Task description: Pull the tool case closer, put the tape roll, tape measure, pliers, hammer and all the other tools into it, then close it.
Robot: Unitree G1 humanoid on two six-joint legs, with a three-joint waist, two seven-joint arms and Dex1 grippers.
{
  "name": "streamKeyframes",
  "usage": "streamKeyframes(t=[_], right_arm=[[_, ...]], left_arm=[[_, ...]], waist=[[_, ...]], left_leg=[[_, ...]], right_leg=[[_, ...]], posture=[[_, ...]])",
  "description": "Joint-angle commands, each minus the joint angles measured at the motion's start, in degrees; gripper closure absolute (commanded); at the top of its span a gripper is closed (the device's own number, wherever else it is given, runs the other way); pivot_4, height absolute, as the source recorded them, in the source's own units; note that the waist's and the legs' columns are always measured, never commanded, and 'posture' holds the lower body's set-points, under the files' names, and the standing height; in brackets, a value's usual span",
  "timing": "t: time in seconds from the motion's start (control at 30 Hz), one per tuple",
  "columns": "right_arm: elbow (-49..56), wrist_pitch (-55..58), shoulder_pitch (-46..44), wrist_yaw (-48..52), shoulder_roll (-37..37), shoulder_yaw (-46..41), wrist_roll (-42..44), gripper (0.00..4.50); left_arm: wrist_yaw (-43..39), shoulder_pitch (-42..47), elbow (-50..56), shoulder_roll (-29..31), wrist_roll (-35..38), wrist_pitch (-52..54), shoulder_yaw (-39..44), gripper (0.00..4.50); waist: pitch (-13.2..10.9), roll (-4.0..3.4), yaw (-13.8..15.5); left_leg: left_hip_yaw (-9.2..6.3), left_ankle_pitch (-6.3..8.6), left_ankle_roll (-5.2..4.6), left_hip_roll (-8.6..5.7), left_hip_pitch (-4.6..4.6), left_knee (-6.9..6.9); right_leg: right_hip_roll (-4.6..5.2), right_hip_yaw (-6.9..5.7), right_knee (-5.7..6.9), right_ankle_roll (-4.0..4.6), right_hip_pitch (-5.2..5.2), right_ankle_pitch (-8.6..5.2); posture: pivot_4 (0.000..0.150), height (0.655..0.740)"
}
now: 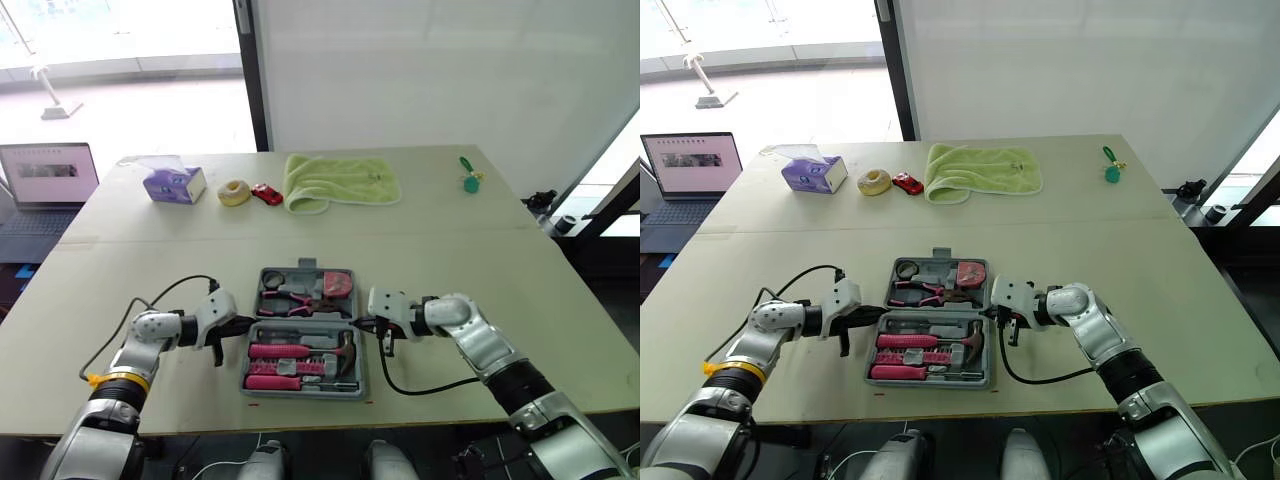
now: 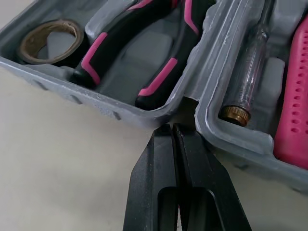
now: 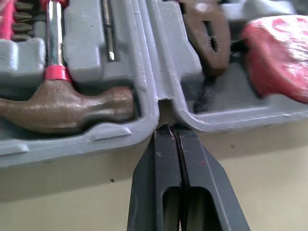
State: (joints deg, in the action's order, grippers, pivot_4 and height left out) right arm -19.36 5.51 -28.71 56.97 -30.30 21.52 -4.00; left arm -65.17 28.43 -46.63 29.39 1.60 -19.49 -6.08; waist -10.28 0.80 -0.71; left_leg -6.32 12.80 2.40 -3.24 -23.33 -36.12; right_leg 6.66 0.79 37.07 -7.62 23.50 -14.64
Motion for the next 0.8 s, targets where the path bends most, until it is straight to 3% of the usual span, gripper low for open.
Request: streamKeyframes(t=[0.03, 0.8], right_arm=[[1.72, -1.18, -1.18, 0.61, 2.00, 0.36, 0.10, 4.50], [11.69, 6.73, 6.05, 2.38, 1.33, -0.15, -0.05, 4.50]], left_arm=[[-1.08, 0.55, 4.99, -3.02, -0.50, 1.88, -3.05, 4.40], [3.14, -13.31, 26.14, -2.84, 1.52, 17.44, -2.87, 4.40]], waist=[[0.01, 0.00, 0.17], [0.12, -0.11, -0.02]], left_leg=[[-0.01, 0.00, 0.00, -0.01, 0.01, -0.02], [-0.08, 0.01, -0.02, -0.03, 0.10, 0.01]], right_leg=[[0.01, 0.00, 0.00, 0.00, -0.04, 0.00], [0.03, -0.02, -0.07, -0.03, -0.16, -0.02]], posture=[[0.150, 0.7400], [0.150, 0.7400]])
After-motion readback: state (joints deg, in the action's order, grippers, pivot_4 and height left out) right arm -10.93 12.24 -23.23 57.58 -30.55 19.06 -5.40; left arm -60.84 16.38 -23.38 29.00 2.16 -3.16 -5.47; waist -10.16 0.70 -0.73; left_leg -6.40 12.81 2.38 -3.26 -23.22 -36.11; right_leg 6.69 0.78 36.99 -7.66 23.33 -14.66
